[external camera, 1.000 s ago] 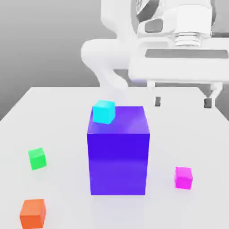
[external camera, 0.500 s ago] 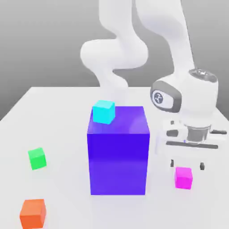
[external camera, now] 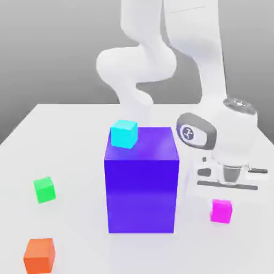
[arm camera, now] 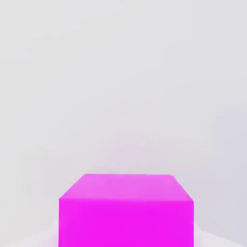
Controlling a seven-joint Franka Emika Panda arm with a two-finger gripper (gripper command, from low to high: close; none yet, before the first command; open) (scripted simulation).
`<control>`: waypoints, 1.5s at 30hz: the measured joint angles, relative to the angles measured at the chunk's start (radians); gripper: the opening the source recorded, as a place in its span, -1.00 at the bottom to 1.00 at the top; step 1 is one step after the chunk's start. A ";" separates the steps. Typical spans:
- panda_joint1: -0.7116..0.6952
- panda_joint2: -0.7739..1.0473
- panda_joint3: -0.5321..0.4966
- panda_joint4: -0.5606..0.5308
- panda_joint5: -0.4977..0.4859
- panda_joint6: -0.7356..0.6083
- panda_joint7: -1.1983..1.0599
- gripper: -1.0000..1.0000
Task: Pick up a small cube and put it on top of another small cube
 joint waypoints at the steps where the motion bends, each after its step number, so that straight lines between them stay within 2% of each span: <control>1: -0.017 -0.029 0.026 -0.008 0.042 -0.020 -0.032 -1.00; 5: -0.052 -0.109 0.077 -0.018 0.191 -0.099 -0.165 -1.00; 14: -0.154 -0.111 0.125 0.084 0.387 -0.136 -0.540 -1.00; 17: -0.237 -0.114 0.095 0.127 0.461 -0.151 -0.651 -1.00; 20: -0.353 -0.126 0.015 0.142 0.492 -0.165 -0.636 -1.00; 26: -0.574 -0.174 -0.120 0.108 0.482 -0.187 -0.444 -1.00; 42: -0.997 -0.369 -0.297 -0.130 0.322 -0.219 0.253 -1.00; 45: -1.042 -0.331 -0.324 -0.140 0.311 -0.171 0.302 -1.00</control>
